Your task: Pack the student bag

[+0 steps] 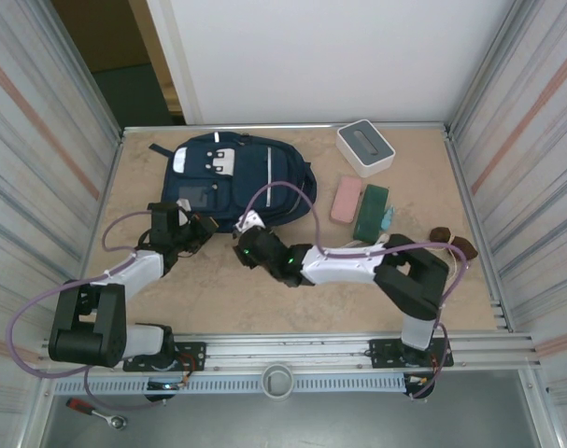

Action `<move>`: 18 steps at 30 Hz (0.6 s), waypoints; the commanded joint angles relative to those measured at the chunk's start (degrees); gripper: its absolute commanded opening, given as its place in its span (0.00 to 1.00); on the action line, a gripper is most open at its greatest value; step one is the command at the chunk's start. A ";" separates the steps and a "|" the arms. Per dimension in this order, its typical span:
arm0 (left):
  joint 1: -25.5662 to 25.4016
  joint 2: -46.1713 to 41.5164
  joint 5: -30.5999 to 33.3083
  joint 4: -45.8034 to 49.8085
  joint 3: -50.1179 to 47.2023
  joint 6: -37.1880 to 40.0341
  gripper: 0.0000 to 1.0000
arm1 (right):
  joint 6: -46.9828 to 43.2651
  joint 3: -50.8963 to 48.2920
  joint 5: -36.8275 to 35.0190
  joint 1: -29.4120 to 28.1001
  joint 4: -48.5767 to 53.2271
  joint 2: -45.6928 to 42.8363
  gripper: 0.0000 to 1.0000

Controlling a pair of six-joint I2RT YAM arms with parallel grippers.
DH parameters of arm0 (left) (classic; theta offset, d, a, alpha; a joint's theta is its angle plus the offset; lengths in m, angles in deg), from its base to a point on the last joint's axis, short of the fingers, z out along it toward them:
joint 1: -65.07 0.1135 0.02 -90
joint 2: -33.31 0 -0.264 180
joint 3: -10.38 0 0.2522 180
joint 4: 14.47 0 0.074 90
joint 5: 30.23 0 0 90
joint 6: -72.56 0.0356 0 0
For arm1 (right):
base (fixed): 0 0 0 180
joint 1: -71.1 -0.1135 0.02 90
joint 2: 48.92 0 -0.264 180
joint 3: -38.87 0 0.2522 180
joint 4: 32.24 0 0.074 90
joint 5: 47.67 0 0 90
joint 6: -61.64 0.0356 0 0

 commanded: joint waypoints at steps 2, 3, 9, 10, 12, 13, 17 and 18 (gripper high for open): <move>-0.82 -1.03 -3.83 -2.12 2.25 0.78 0.00 | -2.10 -0.27 -11.82 -2.42 -15.00 6.80 0.57; -0.82 -1.02 -3.91 -2.12 2.25 0.80 0.00 | -2.67 -0.04 -12.85 -2.86 -16.72 8.04 0.56; -0.82 -1.36 -4.24 -2.12 2.36 1.15 0.00 | -3.98 0.61 -16.55 -3.78 -25.33 14.24 0.56; -0.82 -1.46 -4.30 -2.12 2.35 1.24 0.00 | -3.83 0.86 -16.96 -3.78 -25.78 15.04 0.56; -0.81 -1.55 -4.33 -2.12 2.34 1.20 0.00 | -3.92 1.93 -17.65 -3.71 -26.08 16.58 0.56; -0.82 -1.55 -4.35 -2.20 2.27 1.24 0.00 | -3.83 2.48 -18.18 -3.70 -26.20 17.32 0.56; -0.82 -1.46 -4.56 -2.51 2.21 1.24 0.00 | -2.84 4.03 -20.00 -2.80 -26.96 19.67 0.52; -0.83 -1.46 -4.65 -2.64 2.17 1.16 0.00 | -2.36 4.17 -20.17 -2.50 -26.96 19.86 0.51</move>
